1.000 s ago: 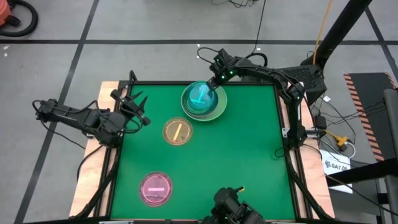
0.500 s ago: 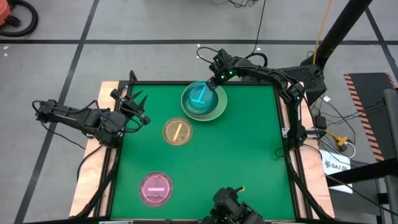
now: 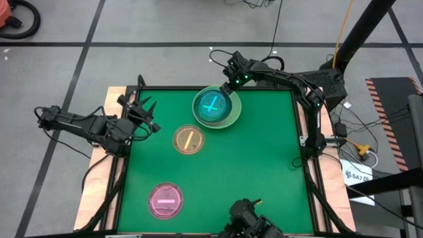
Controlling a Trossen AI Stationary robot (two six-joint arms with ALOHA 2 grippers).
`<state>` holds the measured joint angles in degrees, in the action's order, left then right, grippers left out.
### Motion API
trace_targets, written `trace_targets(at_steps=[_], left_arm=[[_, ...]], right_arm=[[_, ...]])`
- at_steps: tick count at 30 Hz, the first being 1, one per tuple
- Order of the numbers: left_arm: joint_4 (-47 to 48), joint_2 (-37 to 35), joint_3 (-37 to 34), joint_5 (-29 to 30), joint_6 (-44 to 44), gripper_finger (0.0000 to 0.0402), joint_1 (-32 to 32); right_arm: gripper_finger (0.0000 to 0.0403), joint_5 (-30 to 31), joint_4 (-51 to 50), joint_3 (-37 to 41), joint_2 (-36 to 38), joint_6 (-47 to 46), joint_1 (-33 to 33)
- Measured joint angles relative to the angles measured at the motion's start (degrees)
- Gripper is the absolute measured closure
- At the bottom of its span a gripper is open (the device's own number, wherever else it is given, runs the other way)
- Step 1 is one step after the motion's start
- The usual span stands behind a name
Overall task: Stack plastic plates
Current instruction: Stack the blue transparent plate on top of the green transparent plate
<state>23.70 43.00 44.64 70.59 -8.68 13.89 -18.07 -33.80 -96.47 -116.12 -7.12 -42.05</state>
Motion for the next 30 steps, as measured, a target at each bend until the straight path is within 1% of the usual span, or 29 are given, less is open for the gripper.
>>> trace_targets(at_steps=[4,7,9,12,17,20,24,27,30], left_arm=[[0.1,0.1,0.0,-0.8,1.1,0.0278,0.0],[0.0,0.1,0.0,-3.9,2.3,0.0278,0.0],[-0.8,0.1,0.0,-6.3,2.9,0.0278,0.0],[-3.4,0.3,0.0,-9.6,3.9,0.0278,0.0],[-10.9,2.6,0.0,-14.3,4.7,0.0278,-0.4],[-15.7,6.1,0.0,-16.4,4.6,0.0279,-2.0],[-23.6,12.4,0.0,-19.5,1.6,0.0279,-5.8],[-29.4,16.5,0.0,-25.5,-0.3,0.0280,-9.3],[-33.8,20.0,0.0,-33.6,-1.2,0.0280,-13.3]], right_arm=[[0.0278,-0.2,-2.4,0.0,2.2,4.6,0.0],[0.0283,-0.2,-5.9,0.1,4.3,8.8,0.6],[0.0286,-0.2,-4.6,2.4,6.4,10.5,1.3],[0.0290,-0.2,1.8,9.1,11.1,12.5,2.4],[0.0298,0.1,17.6,25.6,22.2,14.3,5.0],[0.0303,1.9,28.1,35.5,28.6,15.7,7.2],[0.0310,2.8,39.5,45.6,36.4,21.6,9.7],[0.0314,2.5,45.7,50.6,41.0,24.3,10.7],[0.0318,-1.1,46.8,52.2,45.3,26.1,10.8]])
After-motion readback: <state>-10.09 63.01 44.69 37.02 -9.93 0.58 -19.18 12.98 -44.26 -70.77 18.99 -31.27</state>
